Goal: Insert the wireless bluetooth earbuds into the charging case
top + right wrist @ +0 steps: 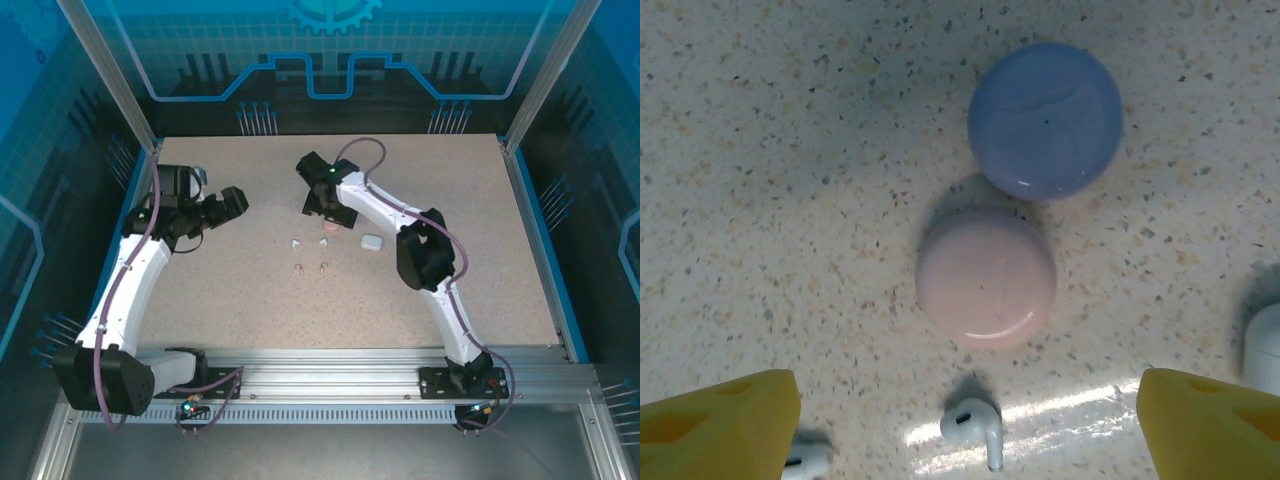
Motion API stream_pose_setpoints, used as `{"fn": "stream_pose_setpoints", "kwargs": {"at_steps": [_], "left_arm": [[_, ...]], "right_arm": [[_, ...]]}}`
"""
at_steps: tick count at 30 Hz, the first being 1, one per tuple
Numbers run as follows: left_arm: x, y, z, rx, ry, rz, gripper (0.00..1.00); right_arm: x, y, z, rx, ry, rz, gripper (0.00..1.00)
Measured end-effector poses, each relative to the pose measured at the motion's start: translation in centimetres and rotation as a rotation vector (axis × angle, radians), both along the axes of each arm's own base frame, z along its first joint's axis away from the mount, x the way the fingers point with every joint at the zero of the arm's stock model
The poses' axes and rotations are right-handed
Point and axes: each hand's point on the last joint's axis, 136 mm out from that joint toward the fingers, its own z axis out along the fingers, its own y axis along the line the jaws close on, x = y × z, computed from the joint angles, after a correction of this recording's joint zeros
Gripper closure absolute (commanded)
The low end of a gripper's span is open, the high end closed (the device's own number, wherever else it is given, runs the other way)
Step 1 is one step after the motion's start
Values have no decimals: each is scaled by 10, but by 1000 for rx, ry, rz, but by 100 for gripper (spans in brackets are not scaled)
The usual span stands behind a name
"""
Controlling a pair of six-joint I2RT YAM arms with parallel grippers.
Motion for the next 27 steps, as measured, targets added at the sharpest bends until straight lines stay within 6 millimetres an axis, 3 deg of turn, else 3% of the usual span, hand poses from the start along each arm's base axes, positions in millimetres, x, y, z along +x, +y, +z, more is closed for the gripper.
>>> {"fn": "stream_pose_setpoints", "kwargs": {"at_steps": [8, 19, 27], "left_arm": [[4, -5, 3, -38, -23, -18, 1], [1, -11, 3, -70, -28, -41, 1], [0, -13, -3, -83, -16, -49, 1]], "right_arm": [[-5, -14, -23, -110, 53, -41, 16], [3, -7, -47, -119, 66, -22, 19], [10, -6, -56, -102, 75, 8, 28]]}}
